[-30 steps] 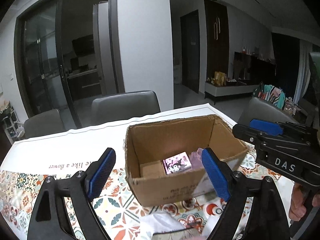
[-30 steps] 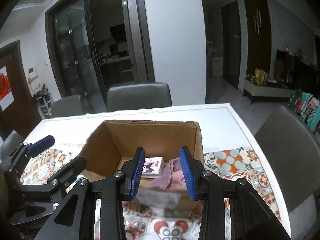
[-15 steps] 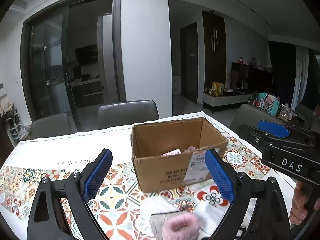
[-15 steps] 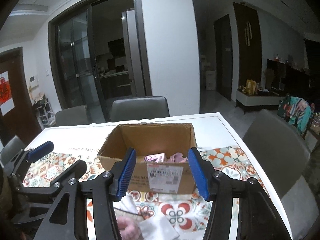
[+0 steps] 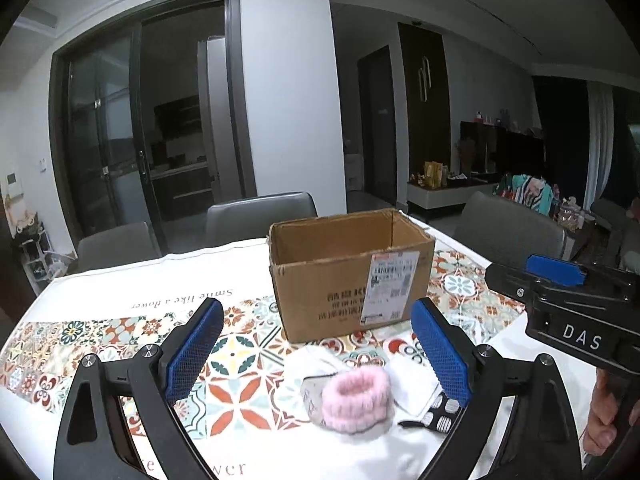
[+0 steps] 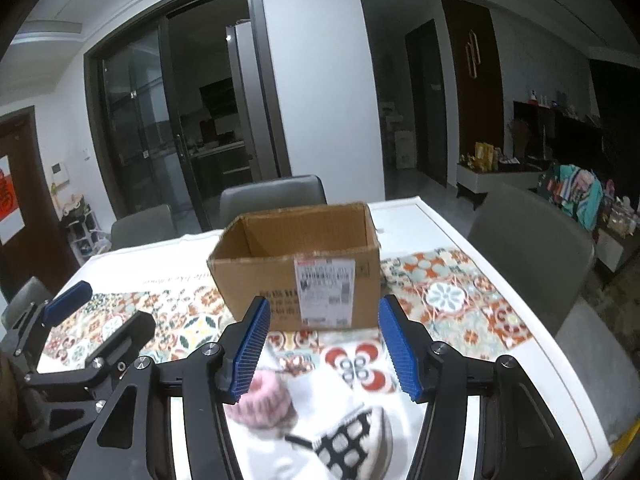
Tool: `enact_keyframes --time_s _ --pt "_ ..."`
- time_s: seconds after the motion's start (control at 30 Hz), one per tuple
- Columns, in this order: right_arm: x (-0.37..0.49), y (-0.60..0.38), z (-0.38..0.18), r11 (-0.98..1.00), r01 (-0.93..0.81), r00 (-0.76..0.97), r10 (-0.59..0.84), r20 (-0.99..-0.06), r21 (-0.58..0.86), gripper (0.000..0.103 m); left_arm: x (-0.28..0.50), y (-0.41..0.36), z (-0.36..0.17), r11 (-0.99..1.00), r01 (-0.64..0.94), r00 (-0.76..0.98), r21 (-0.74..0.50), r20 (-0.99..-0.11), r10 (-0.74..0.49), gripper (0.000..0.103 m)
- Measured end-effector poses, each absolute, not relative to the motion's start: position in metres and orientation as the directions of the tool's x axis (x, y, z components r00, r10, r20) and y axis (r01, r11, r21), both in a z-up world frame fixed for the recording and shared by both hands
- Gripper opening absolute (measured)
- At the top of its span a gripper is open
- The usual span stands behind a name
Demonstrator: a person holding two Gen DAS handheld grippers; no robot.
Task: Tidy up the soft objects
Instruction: 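Move both tools back toward the slippers on the table, then grasp the white-and-black slipper with the right tool while the left tool grasps the pink fuzzy slipper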
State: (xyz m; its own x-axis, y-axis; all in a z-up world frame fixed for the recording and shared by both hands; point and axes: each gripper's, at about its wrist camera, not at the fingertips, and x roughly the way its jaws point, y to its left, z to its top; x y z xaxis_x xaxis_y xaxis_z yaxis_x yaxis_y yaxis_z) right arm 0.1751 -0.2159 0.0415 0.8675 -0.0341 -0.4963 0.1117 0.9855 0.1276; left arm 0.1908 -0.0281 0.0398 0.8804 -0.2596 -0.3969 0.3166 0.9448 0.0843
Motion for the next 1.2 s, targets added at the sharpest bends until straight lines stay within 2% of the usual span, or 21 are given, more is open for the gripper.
enact_keyframes --time_s 0.57,0.8,1.2 --pt "0.137 -0.225 -0.026 0.975 0.188 0.763 -0.070 -0.643 0.118 0.058 0.162 -0.039 -0.028 0.931 0.354 0.807 0.092 -0.532 -0.255 0.096" --pt "0.132 -0.230 -0.054 0.968 0.203 0.703 -0.038 -0.710 0.149 0.058 0.159 -0.039 -0.051 0.929 0.366 0.760 0.057 -0.595 -0.263 0.096" --pt "0.152 -0.236 -0.077 0.955 0.219 0.662 0.006 -0.750 0.200 0.058 0.190 -0.044 -0.073 0.933 0.357 0.726 0.034 -0.639 -0.254 0.096"
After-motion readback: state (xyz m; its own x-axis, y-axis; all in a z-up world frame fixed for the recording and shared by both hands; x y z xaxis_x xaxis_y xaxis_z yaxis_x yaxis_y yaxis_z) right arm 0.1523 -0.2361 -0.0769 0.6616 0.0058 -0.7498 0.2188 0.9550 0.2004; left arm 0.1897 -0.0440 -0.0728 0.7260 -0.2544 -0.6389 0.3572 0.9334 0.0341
